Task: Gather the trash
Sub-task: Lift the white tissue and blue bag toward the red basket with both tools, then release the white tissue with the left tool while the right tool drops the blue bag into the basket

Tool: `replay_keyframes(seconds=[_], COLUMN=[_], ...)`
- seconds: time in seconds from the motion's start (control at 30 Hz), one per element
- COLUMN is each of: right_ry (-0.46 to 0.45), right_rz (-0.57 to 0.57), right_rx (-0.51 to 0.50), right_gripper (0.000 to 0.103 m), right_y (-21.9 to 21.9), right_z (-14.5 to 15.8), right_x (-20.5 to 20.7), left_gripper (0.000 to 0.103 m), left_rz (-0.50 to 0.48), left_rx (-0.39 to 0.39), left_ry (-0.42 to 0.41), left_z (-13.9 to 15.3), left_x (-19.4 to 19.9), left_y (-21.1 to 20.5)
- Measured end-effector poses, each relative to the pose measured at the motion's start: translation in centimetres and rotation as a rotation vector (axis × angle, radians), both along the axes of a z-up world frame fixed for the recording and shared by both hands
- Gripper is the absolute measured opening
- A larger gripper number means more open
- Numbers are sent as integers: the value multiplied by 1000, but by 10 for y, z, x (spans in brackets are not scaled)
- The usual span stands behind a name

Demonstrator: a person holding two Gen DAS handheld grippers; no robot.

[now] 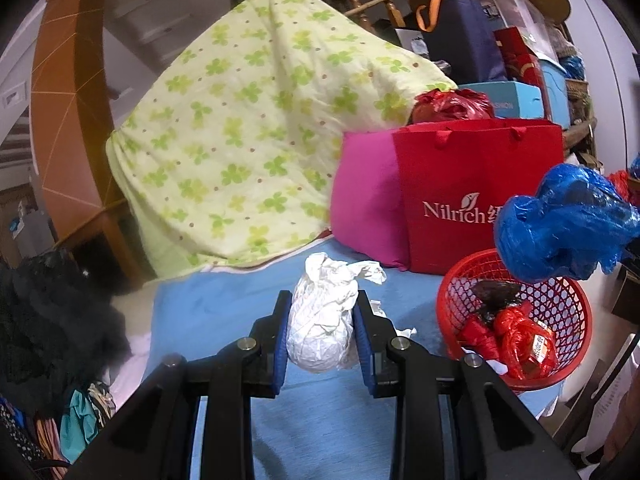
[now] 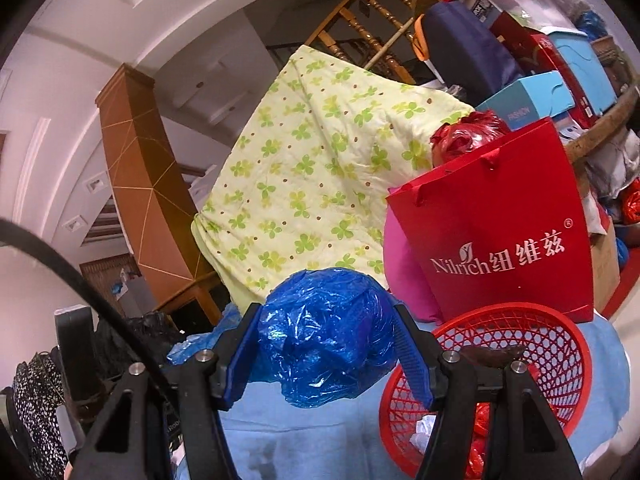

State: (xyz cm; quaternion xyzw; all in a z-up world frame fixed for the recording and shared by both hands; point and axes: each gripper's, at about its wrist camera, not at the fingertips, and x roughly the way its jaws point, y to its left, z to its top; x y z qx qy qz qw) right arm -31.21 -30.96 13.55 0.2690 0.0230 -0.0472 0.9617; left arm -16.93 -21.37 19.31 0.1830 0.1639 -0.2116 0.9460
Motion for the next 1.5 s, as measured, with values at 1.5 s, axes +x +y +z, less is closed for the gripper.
replay_keyframes(seconds=[1.5], right_ry=[28], right_rz=[-109], right_rx=[185], right_gripper=[68], right_y=[-72], right_z=[-43], right_x=[-29], left_gripper=[31], left_rz=[-166], left_rx=[134], left_ry=[32], left_z=[-34], left_x=[-23], left_y=[-86])
